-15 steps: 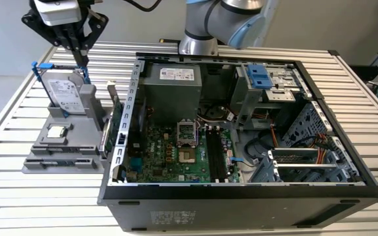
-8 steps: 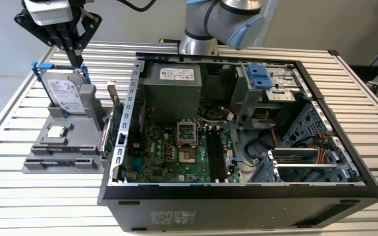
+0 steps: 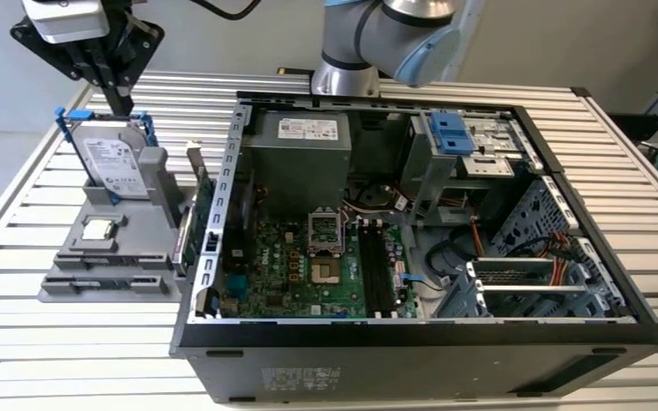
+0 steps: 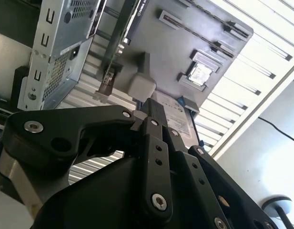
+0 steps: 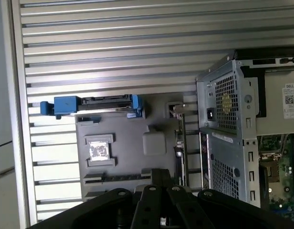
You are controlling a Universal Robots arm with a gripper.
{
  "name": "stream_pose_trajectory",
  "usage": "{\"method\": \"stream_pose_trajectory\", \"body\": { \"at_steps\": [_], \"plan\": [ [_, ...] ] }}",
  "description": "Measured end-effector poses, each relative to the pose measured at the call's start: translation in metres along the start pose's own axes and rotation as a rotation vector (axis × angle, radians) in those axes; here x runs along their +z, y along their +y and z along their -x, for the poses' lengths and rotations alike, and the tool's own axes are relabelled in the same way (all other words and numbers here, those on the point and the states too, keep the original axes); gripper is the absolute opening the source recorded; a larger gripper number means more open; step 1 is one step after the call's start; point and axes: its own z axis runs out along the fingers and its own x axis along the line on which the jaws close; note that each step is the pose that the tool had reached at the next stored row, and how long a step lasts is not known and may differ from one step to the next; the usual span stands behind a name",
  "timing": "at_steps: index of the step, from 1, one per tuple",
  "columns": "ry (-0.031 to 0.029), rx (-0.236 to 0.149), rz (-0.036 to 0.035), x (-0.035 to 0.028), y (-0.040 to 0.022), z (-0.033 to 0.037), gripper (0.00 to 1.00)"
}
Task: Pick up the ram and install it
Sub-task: 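Reach for the ram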
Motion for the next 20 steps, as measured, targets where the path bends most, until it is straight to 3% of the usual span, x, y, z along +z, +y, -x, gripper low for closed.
{"method": "stream_pose_trajectory", "body": {
  "at_steps": [20],
  "plan": [
    [0.0,0.0,0.0,-0.0007,-0.0028,-0.031,0.0]
  ]
}}
